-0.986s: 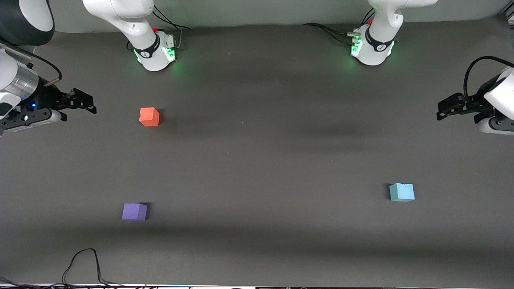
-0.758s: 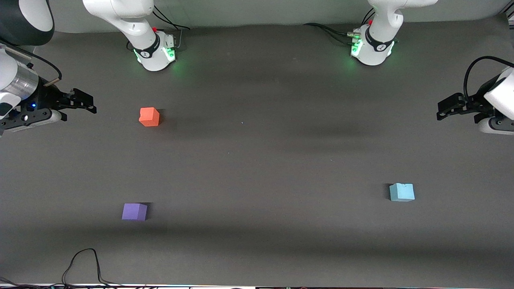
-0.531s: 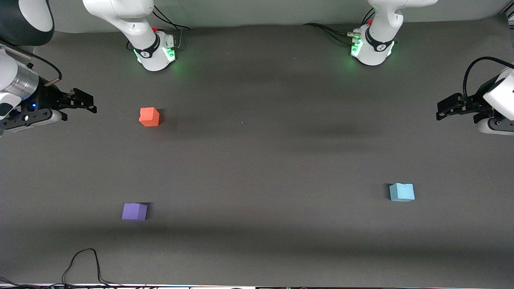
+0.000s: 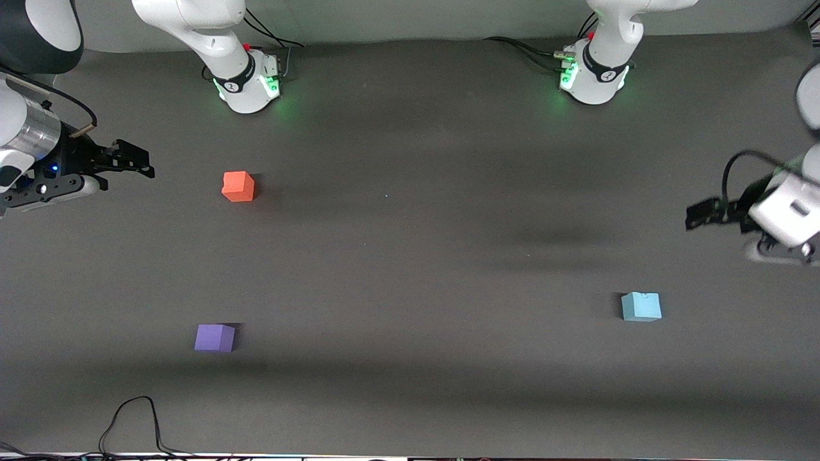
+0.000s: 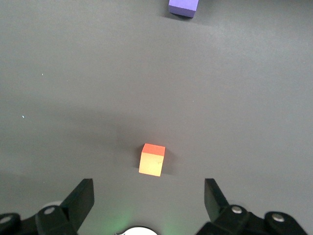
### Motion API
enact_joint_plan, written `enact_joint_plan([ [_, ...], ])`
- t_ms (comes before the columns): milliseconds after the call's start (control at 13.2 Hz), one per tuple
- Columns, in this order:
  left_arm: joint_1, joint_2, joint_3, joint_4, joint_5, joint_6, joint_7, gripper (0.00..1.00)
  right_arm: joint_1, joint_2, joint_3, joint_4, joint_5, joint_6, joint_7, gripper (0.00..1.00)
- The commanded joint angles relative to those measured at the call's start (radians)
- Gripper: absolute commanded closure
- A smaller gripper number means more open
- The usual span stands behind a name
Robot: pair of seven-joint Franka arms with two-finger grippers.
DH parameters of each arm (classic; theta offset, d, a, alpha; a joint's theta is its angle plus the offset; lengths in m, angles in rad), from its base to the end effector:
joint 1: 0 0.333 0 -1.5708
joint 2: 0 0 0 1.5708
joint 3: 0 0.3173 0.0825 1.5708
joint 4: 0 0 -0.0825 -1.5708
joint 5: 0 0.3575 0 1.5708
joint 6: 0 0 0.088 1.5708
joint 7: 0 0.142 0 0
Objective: Place blue block between orange and purple blocks
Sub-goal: 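Reach the left gripper down to the light-blue cube and grasp it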
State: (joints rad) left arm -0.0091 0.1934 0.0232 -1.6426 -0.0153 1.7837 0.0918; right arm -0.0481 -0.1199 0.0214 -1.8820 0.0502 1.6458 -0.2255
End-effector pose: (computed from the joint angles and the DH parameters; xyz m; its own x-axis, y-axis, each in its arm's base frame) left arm 0.5890 0.0056 0.4681 0.9959 -0.0746 -0.0511 -0.0739 -0.9971 0.0150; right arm 0.4816 -0.0057 0.5198 0.9758 0.1933 -0.1028 0.1865 -0.9798 -0.0715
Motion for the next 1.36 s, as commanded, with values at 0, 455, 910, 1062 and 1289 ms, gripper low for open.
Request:
enact_joint_plan([
  [0,0.008,0.104,0.001,-0.060,-0.006,0.196,0.031,0.00,0.004,0.019,-0.006,0.031,0.017,-0.021,-0.026,0.00],
  [455,-0.002,0.357,0.000,-0.109,-0.006,0.592,0.039,0.00,0.002,0.025,-0.008,0.037,0.017,-0.023,-0.029,0.00],
  [910,0.003,0.423,0.000,-0.109,-0.008,0.614,0.029,0.00,-0.004,0.028,-0.008,0.037,0.017,-0.023,-0.031,0.00],
  [1062,-0.002,0.429,0.000,-0.108,-0.008,0.614,0.017,0.09,-0.007,0.029,-0.008,0.037,0.017,-0.023,-0.031,0.00],
  [1289,-0.003,0.431,0.000,-0.103,-0.014,0.614,0.012,0.51,-0.007,0.029,-0.009,0.035,0.017,-0.023,-0.031,0.00],
])
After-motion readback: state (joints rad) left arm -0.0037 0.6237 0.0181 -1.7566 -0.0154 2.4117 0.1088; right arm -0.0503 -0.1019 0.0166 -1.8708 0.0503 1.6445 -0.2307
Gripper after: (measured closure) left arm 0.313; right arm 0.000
